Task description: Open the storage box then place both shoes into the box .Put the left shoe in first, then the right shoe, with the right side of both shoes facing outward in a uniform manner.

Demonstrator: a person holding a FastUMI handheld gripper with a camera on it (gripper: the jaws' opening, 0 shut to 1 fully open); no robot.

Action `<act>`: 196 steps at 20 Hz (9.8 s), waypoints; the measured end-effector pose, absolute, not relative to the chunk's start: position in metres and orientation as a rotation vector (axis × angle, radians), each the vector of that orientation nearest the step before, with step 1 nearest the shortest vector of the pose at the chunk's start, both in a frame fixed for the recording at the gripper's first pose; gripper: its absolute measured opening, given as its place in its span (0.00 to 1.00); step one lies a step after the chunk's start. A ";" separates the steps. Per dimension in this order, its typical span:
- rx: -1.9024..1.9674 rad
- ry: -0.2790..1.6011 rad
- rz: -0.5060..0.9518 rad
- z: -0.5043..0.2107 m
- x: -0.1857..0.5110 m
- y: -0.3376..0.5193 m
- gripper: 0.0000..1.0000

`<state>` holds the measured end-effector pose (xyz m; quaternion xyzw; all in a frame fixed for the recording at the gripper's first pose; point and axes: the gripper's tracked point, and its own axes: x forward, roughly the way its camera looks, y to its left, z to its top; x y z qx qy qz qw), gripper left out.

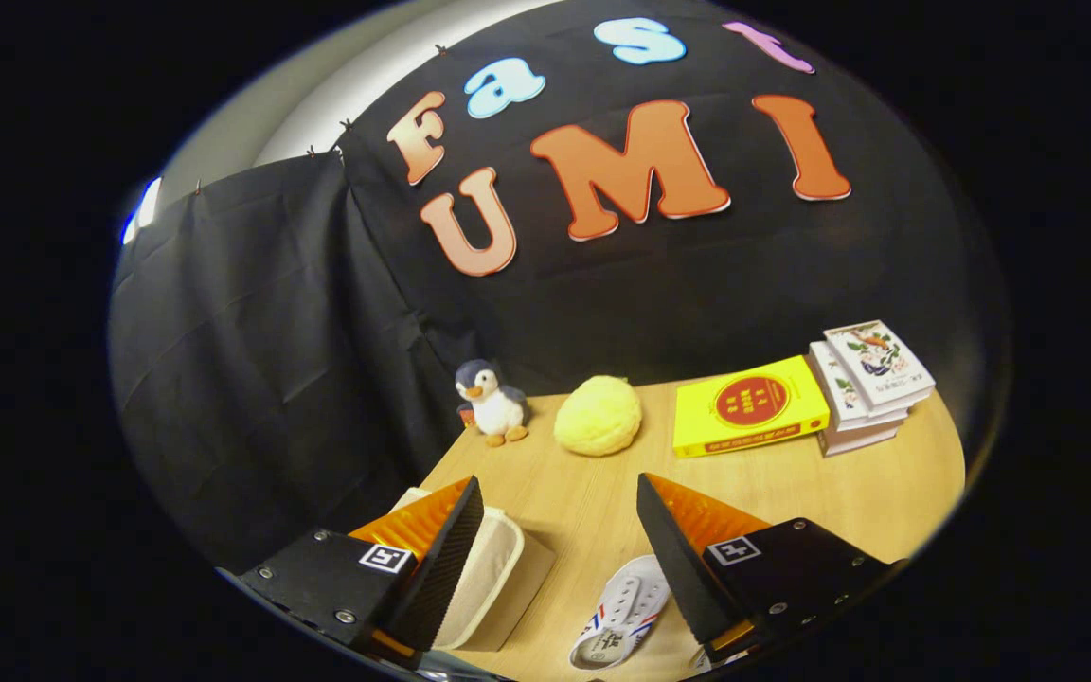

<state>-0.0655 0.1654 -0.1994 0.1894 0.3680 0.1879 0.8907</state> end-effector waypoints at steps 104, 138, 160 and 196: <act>-0.065 1.159 0.167 -0.470 -0.207 0.124 0.55; 0.444 0.881 0.102 -0.359 -0.099 0.149 0.00; 0.455 1.026 0.224 -0.304 -0.116 0.364 0.01; 0.580 1.084 0.408 -0.289 -0.140 0.284 0.81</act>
